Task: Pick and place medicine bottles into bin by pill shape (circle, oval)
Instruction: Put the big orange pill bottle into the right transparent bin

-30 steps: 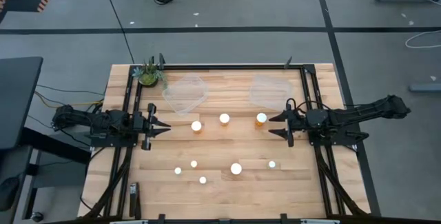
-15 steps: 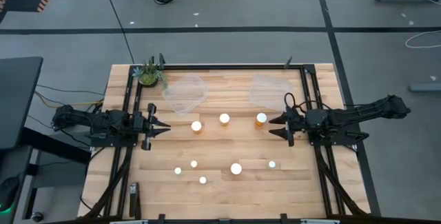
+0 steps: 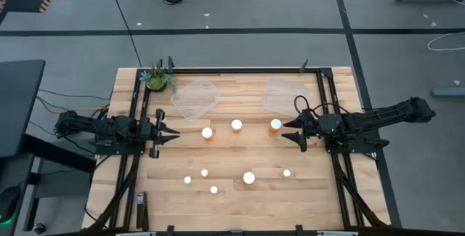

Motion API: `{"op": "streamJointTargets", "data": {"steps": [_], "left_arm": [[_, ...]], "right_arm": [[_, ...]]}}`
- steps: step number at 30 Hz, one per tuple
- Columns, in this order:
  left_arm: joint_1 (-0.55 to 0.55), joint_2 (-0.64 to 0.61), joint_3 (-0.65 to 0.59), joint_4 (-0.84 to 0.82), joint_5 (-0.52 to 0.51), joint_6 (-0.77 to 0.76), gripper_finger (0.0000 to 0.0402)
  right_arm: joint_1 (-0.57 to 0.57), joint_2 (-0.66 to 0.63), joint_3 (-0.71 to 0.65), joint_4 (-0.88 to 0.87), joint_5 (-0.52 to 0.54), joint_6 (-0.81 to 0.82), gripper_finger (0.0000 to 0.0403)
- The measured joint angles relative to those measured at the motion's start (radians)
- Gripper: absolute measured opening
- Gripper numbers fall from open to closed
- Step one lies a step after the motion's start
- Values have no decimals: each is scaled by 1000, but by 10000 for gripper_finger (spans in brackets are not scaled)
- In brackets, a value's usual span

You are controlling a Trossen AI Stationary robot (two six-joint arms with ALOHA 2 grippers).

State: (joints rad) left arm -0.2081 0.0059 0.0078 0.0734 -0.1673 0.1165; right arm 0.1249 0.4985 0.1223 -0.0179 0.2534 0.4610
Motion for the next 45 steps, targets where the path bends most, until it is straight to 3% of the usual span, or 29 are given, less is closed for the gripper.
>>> {"op": "streamJointTargets", "data": {"steps": [10, 21, 32, 38, 45], "left_arm": [[0, 0, 0, 0, 0, 0, 60], [0, 0, 0, 0, 0, 0, 53], [0, 0, 0, 0, 0, 0, 53], [0, 0, 0, 0, 0, 0, 54], [0, 0, 0, 0, 0, 0, 61]], "right_arm": [[-2, 321, 233, -25, 182, -80, 261], [-62, 582, 488, -166, 187, -66, 261], [-24, 652, 504, -203, 134, 116, 261], [14, 678, 504, -222, 198, 166, 261], [-26, 695, 504, -231, 150, 201, 261]]}}
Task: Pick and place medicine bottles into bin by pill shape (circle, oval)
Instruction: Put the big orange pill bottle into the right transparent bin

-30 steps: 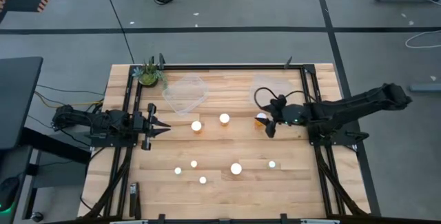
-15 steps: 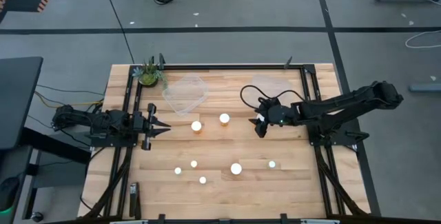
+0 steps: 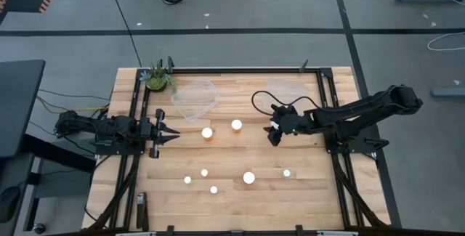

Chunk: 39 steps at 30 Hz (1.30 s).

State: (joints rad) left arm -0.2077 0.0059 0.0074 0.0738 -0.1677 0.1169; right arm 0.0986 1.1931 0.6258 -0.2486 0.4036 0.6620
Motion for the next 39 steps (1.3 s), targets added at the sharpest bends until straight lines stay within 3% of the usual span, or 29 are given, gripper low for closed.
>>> {"op": "streamJointTargets", "data": {"steps": [13, 27, 39], "left_arm": [[0, 0, 0, 0, 0, 0, 56], [0, 0, 0, 0, 0, 0, 53], [0, 0, 0, 0, 0, 0, 61]], "right_arm": [[-37, 3, 10, -120, -20, 50, 261], [-120, 290, 347, -410, -74, -50, 261], [-168, 301, 385, -485, -105, -73, 261]]}}
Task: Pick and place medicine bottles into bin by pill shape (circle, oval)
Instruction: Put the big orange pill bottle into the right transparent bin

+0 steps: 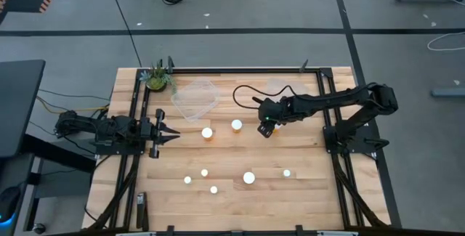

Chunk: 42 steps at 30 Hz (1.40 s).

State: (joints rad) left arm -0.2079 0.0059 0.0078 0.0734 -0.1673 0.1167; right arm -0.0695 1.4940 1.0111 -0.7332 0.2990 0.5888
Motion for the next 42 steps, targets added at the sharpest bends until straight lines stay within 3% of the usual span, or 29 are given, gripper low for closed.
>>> {"op": "streamJointTargets", "data": {"steps": [8, 19, 42], "left_arm": [[0, 0, 0, 0, 0, 0, 53], [0, 0, 0, 0, 0, 0, 61], [0, 0, 0, 0, 0, 0, 58]], "right_arm": [[-68, 0, 0, -19, -49, 6, 264], [-30, 0, -3, -50, -67, -10, 313], [-20, 84, -5, -51, -83, -30, 308]]}}
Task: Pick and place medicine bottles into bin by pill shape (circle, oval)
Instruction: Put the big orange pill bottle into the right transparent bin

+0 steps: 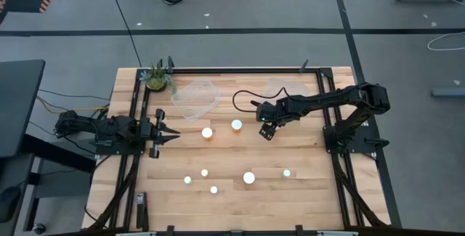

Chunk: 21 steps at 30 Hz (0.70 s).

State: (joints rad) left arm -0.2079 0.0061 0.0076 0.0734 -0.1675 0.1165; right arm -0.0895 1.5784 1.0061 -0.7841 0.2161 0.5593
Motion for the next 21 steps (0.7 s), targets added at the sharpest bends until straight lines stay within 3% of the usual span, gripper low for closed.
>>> {"op": "streamJointTargets", "data": {"steps": [21], "left_arm": [[0, 0, 0, 0, 0, 0, 61]], "right_arm": [[-9, 0, -80, 9, -30, 47, 296]]}}
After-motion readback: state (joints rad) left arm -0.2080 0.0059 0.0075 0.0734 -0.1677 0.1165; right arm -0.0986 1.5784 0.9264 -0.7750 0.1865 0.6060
